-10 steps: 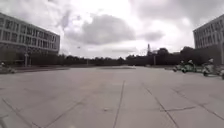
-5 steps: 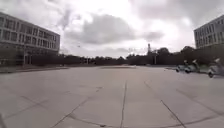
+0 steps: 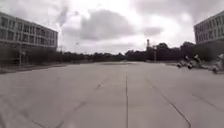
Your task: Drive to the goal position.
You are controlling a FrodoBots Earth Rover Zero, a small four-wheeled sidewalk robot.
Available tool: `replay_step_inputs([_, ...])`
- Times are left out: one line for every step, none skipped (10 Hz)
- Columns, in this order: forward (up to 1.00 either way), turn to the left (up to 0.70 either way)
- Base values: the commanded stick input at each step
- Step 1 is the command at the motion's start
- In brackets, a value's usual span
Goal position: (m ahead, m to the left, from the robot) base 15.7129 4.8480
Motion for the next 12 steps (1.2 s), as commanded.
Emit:
replay_step_inputs([0.70,0.00])
replay_step_inputs([0.70,0.00])
replay_step_inputs([0.70,0.00])
replay_step_inputs([0.70,0.00])
replay_step_inputs([0.70,0.00])
replay_step_inputs([0.70,0.00])
replay_step_inputs([0.70,0.00])
replay_step_inputs([0.70,0.00])
replay_step_inputs([0.70,0.00])
replay_step_inputs([0.70,0.00])
replay_step_inputs([0.70,0.00])
replay_step_inputs([0.70,0.00])
